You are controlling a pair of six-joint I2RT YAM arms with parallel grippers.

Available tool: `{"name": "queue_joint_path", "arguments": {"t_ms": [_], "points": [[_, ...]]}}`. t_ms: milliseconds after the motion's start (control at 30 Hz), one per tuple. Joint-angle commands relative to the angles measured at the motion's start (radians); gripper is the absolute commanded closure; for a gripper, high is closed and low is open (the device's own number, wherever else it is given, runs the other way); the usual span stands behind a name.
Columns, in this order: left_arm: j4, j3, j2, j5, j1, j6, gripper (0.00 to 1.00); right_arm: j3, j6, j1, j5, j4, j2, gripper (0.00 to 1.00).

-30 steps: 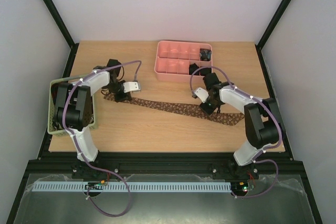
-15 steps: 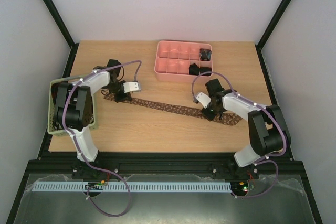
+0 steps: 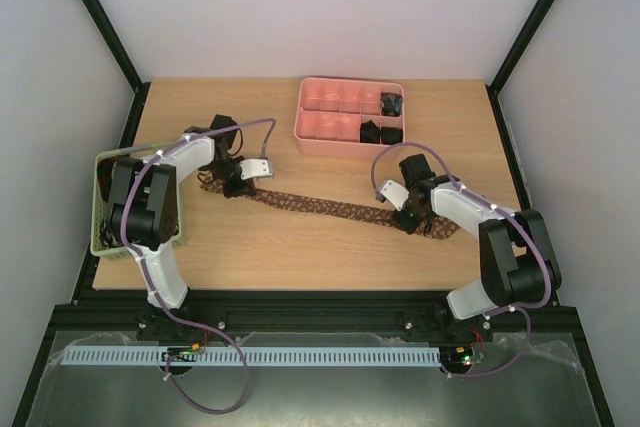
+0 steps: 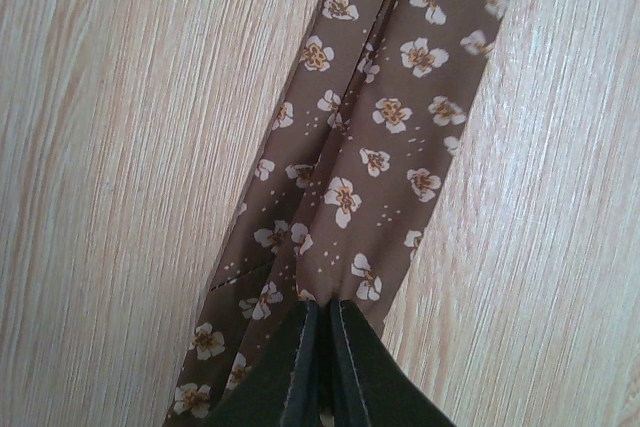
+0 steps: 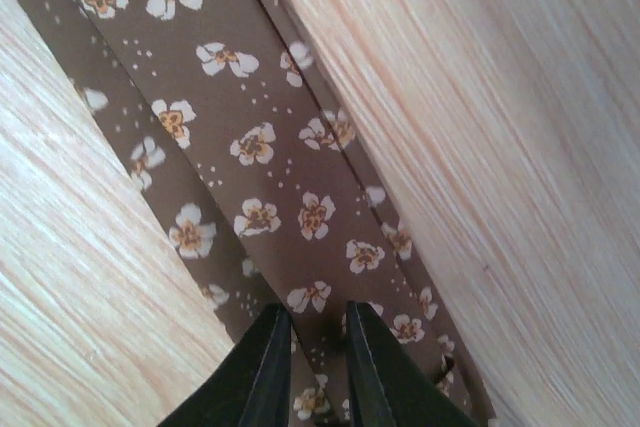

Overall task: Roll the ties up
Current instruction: Adjust the tie at the center of the board.

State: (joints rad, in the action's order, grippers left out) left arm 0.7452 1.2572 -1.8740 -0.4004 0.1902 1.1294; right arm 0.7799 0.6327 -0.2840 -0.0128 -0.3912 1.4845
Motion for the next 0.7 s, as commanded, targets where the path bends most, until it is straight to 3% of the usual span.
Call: {"name": "queue_joint_path", "arguments": {"t_ms": [0,100,167,467,667], "points": [[-0.01,-0.019,-0.026,0.035,0.029,-0.02,0.93,0.04,0.031,0.017,-0.003,-0.135,-0.026,0.82],[-0.015,-0.02,-0.038,0.05,0.038,-0.025,0.92,0.071,0.052,0.027,0.013,-0.2,-0.034,0.67],[-0.02,-0.025,-0.039,0.057,0.038,-0.024,0.91,0.116,0.042,0.046,0.039,-0.263,-0.034,0.64],[-0.038,-0.046,-0.015,0.035,0.067,-0.039,0.89,0.295,-0.144,0.299,0.29,-0.572,0.095,0.74],[-0.059,-0.081,-0.01,0.044,0.09,-0.039,0.89,0.282,-0.241,0.39,0.416,-0.627,0.153,0.75]]}}
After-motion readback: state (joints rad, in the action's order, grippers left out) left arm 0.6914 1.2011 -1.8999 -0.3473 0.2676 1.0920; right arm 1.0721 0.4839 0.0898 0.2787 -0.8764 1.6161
